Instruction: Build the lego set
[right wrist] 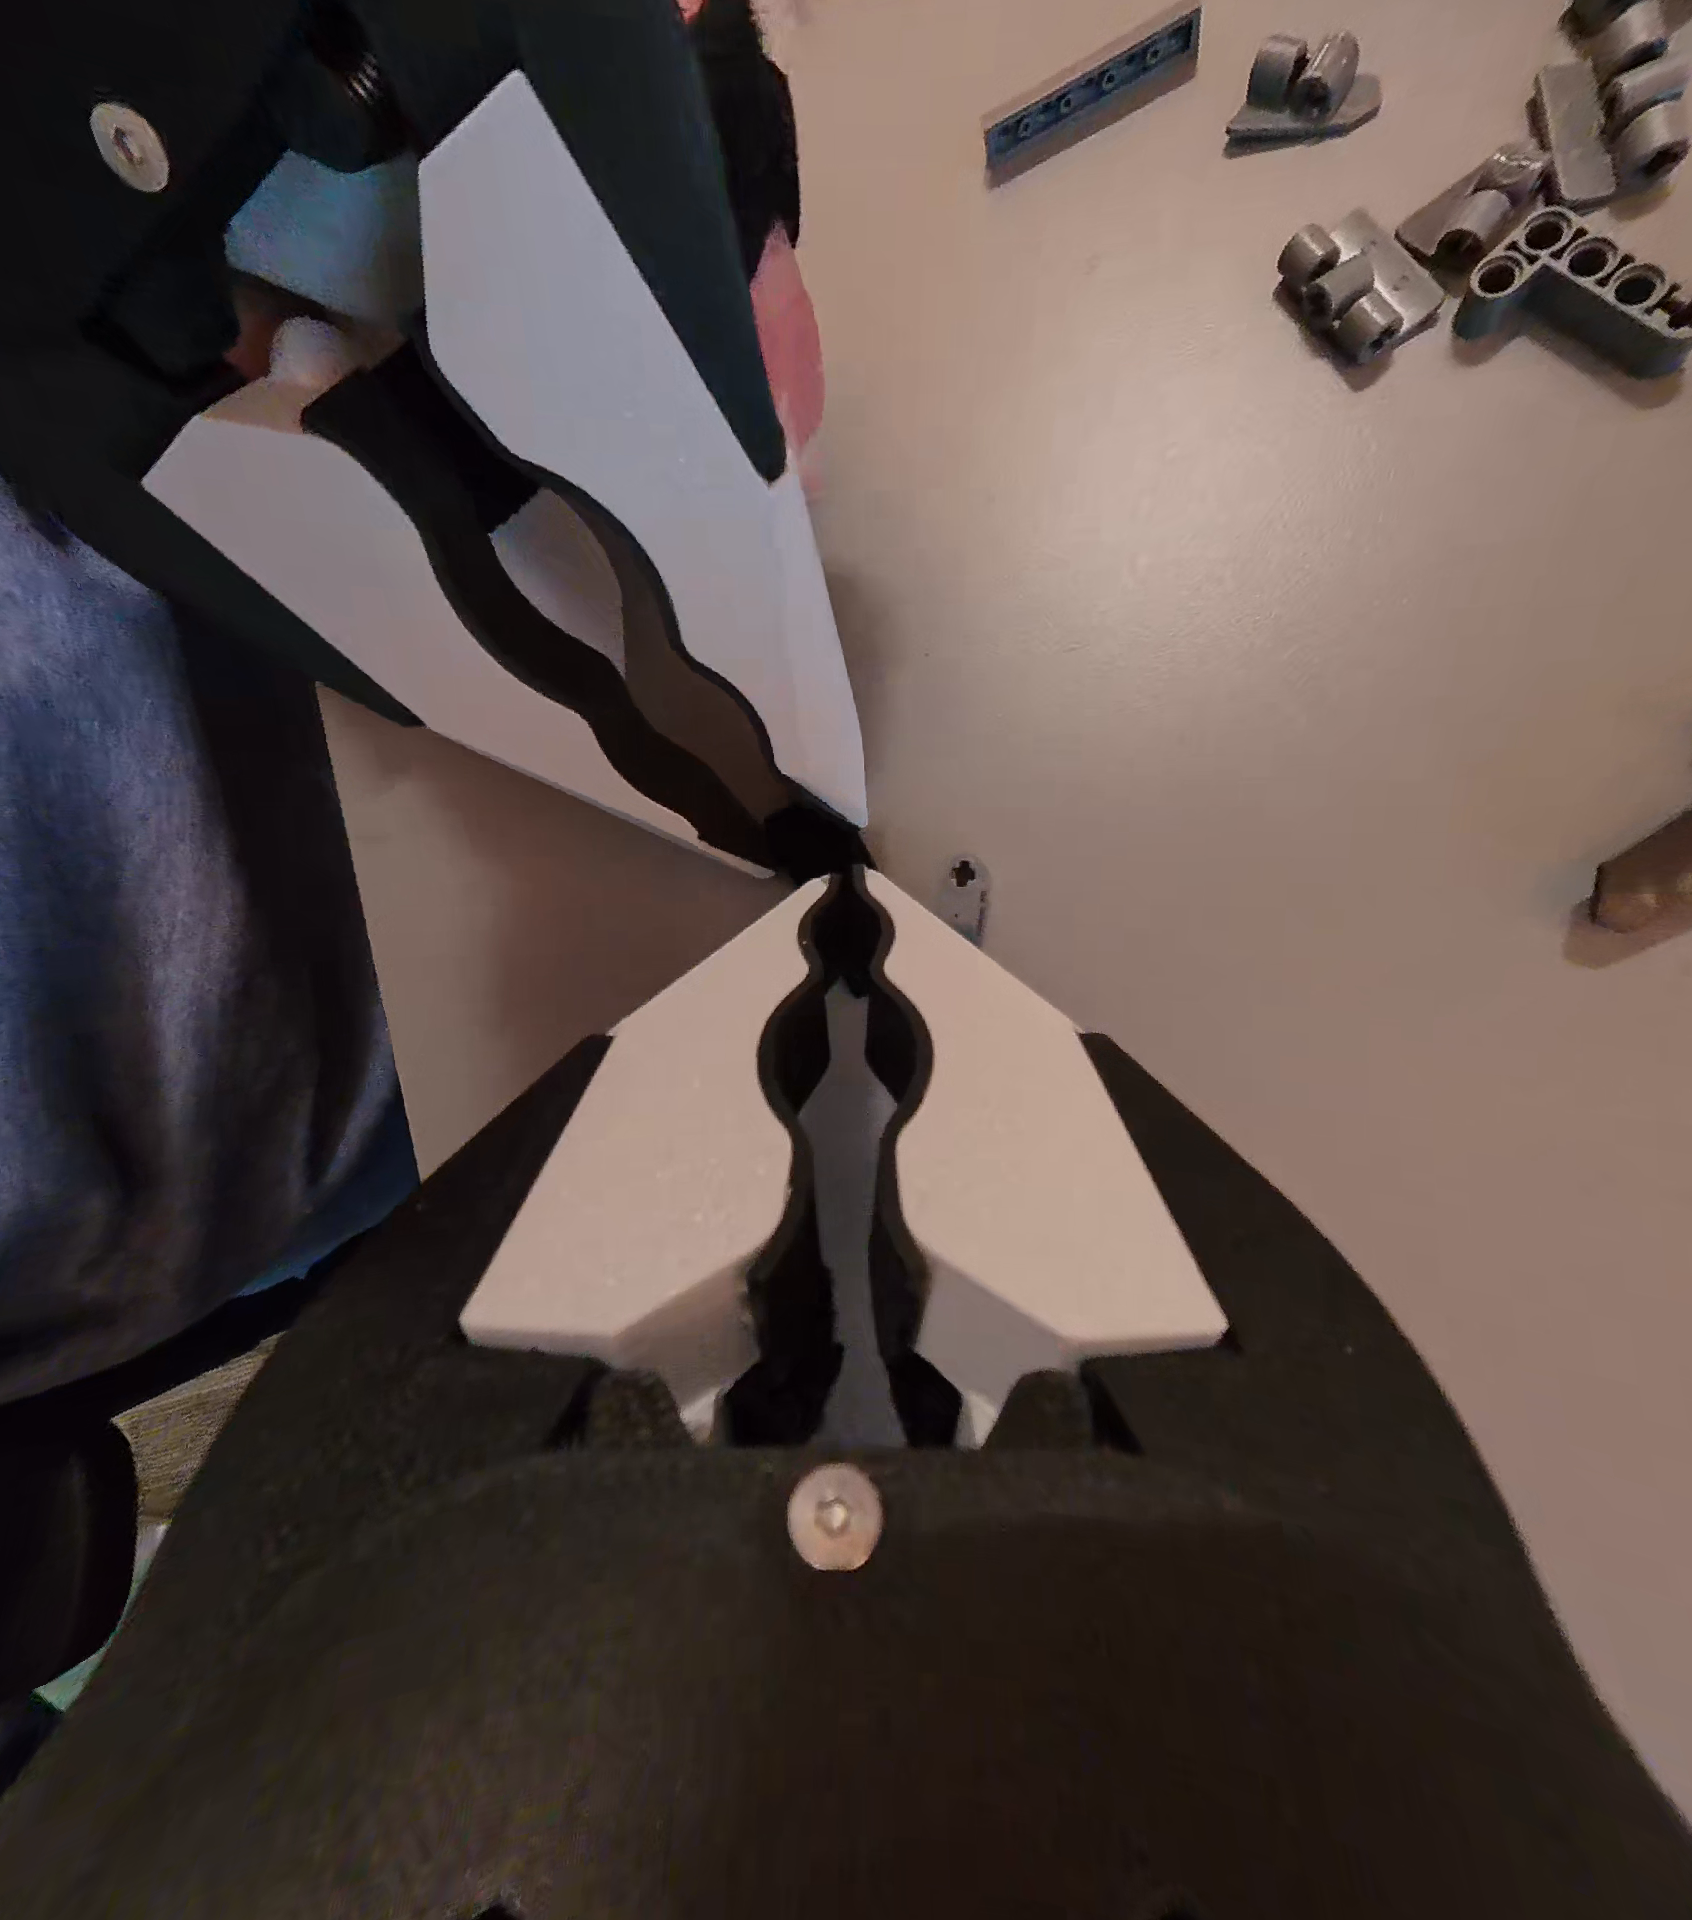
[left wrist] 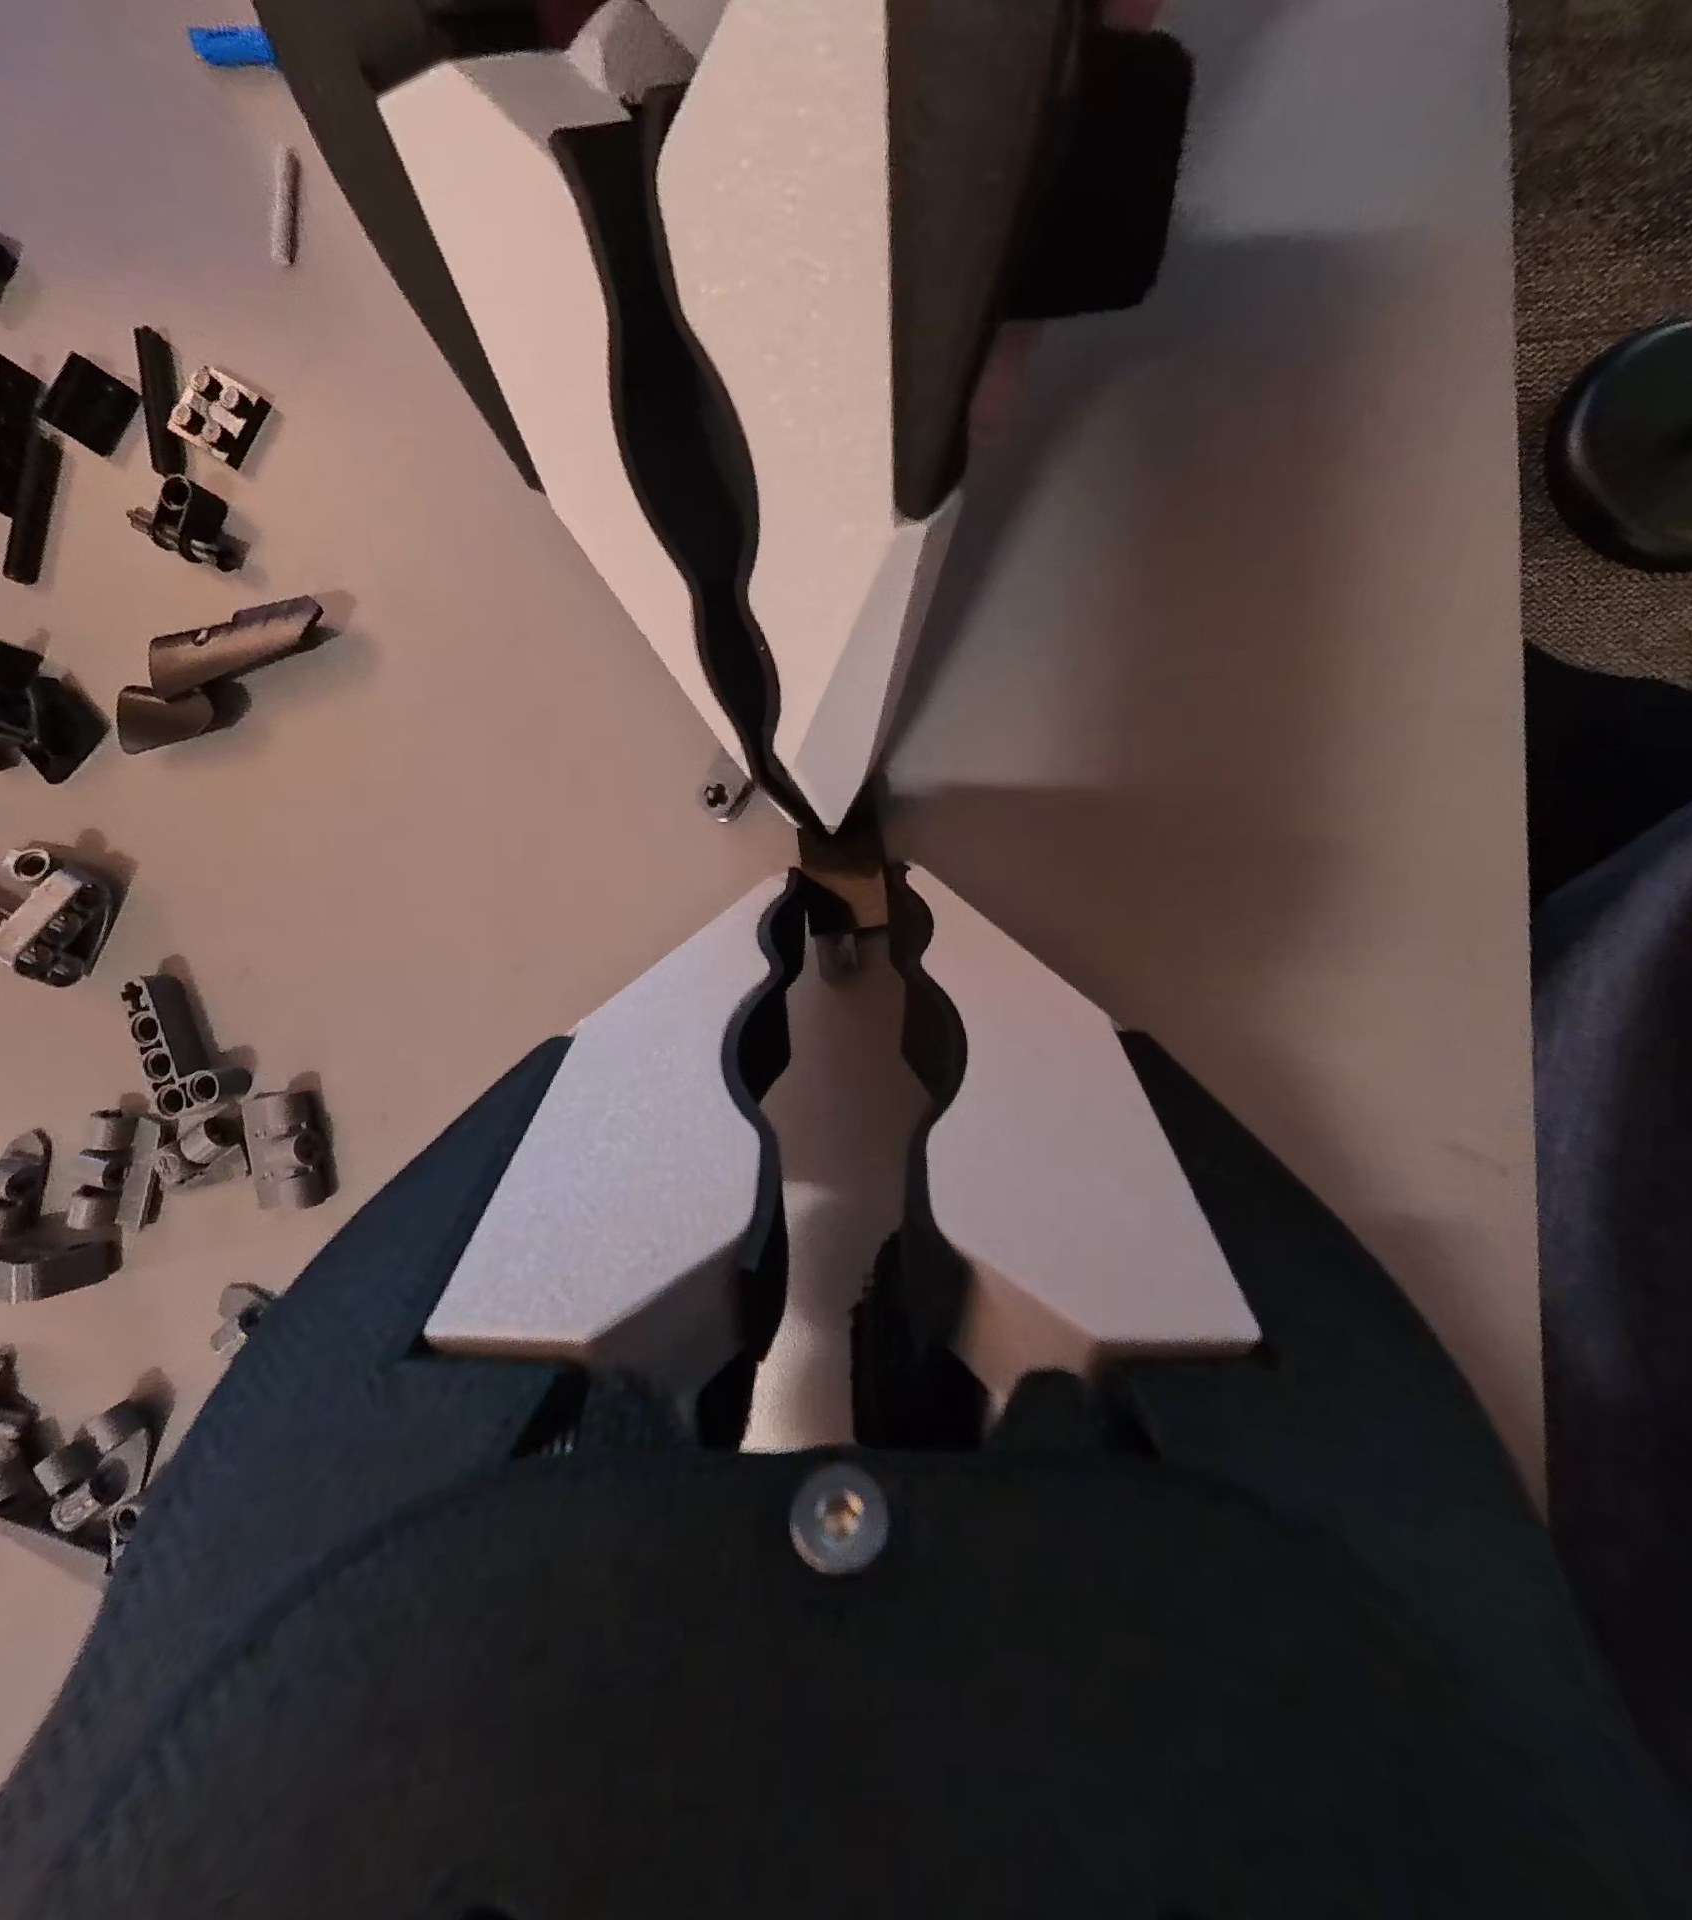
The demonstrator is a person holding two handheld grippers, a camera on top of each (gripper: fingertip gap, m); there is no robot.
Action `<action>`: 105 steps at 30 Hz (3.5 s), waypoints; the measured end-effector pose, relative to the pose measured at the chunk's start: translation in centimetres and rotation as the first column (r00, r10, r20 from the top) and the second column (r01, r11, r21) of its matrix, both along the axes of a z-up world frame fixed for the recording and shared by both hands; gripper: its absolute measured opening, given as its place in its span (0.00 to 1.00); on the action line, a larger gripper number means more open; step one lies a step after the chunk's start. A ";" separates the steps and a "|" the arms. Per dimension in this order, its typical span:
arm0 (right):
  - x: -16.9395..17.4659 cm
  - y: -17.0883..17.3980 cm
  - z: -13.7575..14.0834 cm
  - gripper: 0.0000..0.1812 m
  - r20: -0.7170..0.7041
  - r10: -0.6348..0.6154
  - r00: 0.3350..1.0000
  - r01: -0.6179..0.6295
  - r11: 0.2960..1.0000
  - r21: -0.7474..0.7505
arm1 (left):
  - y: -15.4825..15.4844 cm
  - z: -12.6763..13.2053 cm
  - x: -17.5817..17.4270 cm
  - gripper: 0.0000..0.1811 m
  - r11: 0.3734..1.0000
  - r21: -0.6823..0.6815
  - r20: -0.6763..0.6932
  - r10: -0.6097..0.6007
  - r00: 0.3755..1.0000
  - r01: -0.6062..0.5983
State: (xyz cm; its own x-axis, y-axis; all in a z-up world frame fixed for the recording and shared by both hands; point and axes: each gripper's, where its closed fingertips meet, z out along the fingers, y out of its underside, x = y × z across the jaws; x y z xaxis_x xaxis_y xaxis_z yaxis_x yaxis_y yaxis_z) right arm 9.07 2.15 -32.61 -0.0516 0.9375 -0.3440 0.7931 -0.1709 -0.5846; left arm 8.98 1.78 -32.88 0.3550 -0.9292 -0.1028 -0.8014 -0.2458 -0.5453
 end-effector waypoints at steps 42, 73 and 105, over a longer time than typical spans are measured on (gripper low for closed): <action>0.2 -0.1 -0.1 0.00 -0.053 -0.019 0.998 0.032 0.968 0.249 | 0.1 0.0 0.8 0.00 0.990 0.120 0.081 0.061 0.995 -0.070; 0.4 0.4 -0.2 0.00 0.095 -0.063 0.994 0.032 0.954 0.297 | 0.3 0.0 0.4 0.00 0.991 0.017 0.100 0.131 0.986 -0.134; 2.7 0.3 -0.3 0.07 -0.032 -0.166 0.986 0.168 0.940 0.298 | -0.1 -0.5 0.5 0.08 0.989 0.036 0.094 0.138 0.986 -0.142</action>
